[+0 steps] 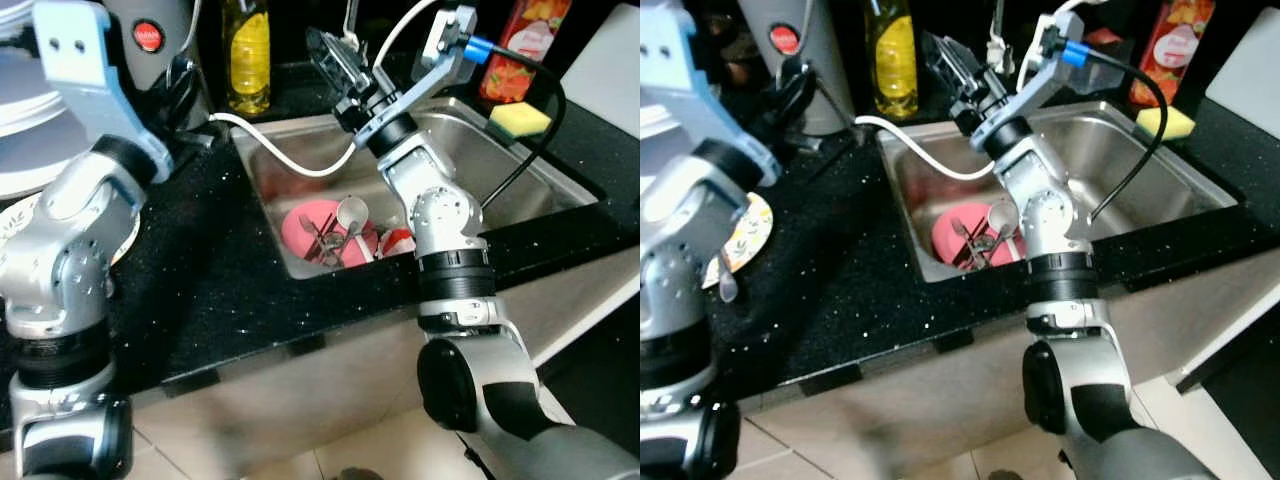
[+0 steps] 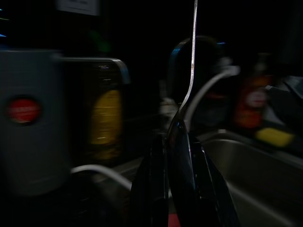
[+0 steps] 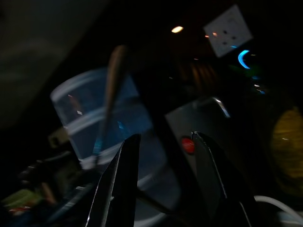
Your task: Kitchen organization
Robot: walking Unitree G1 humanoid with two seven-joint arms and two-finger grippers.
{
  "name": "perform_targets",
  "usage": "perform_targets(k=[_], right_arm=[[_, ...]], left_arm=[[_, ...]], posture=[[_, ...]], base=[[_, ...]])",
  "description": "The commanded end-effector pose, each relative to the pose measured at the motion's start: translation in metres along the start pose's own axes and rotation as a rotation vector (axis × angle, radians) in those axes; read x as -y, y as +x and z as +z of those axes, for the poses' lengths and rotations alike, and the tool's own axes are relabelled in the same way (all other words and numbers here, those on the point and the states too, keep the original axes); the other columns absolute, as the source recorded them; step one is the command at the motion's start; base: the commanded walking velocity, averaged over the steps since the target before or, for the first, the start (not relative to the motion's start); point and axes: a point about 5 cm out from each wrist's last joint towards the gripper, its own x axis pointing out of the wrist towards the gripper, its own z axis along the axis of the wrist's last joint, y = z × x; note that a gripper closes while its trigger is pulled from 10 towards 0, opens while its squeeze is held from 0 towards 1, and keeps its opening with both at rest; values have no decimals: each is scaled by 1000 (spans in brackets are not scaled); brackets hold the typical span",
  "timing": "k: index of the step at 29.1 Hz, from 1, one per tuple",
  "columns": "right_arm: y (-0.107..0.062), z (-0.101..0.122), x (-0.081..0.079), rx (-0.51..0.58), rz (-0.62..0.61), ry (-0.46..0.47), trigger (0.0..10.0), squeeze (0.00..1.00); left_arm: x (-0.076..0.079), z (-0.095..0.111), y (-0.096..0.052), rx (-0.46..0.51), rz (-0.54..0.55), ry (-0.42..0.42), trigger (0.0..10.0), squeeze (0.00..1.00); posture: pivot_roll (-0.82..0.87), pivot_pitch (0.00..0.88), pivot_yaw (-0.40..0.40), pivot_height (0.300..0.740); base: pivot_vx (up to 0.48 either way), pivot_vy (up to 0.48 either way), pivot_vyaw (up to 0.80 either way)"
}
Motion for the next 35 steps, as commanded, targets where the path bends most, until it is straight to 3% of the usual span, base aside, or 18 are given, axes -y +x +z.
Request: perform_targets(k=[1, 2, 3, 4, 5, 7, 16, 20, 24, 28, 29, 32, 35], right_arm=[[-3, 3, -4, 9, 36, 44, 10000, 0], [-5, 5, -6, 9, 66, 73, 10000, 0], [-5, 5, -6, 9, 66, 73, 10000, 0], [-7, 5, -9, 3, 93, 85, 10000, 0], [-7, 5, -9, 3, 93, 85, 10000, 0], [-8, 4, -12, -7, 106, 78, 10000, 0], [-15, 2, -11, -54, 82, 50, 10000, 0], [-15, 3, -11, -60, 78, 39, 10000, 0], [-14, 5, -8, -60, 33, -10, 10000, 0], [-15, 14, 30, -56, -294, -138, 10000, 0], [-15, 14, 30, -56, -294, -138, 10000, 0], [-30, 12, 59, -154, -521, -345, 10000, 0], [-34, 9, 63, -194, -544, -382, 10000, 0]], left_arm=[[-1, -4, 4, -2, -22, -61, 10000, 0], [-3, -6, 8, -2, -38, -122, 10000, 0], [-3, -6, 8, -2, -38, -122, 10000, 0], [-6, -10, 16, 0, -61, -213, 10000, 0], [-6, -10, 16, 0, -61, -213, 10000, 0], [-11, -24, 28, -38, -37, -308, 10000, 0], [-6, -73, 44, -274, 8, -405, 10000, 0], [-4, -86, 50, -361, -7, -406, 10000, 0], [-3, -94, 60, -463, -35, -346, 10000, 0], [-1, -99, 77, -538, -44, -170, 10000, 0], [-1, -99, 77, -538, -44, -170, 10000, 0], [11, -109, 84, -581, -72, -99, 10000, 0], [15, -117, 85, -612, -78, -90, 10000, 0]], posture=[[84, 0, -17, 740], [78, 0, -14, 740], [78, 0, -14, 740], [74, 0, -12, 740], [74, 0, -12, 740], [59, 0, -5, 740], [38, 0, 1, 740], [31, 0, 5, 740], [22, 0, 17, 740], [14, 0, 31, 740], [14, 0, 31, 740], [6, 0, 36, 740], [-7, 0, 41, 740]], base=[[0, 0, 0], [0, 0, 0], [0, 0, 0], [0, 0, 0], [0, 0, 0], [0, 0, 0], [0, 0, 0], [0, 0, 0], [0, 0, 0], [0, 0, 0], [0, 0, 0], [0, 0, 0], [0, 0, 0]])
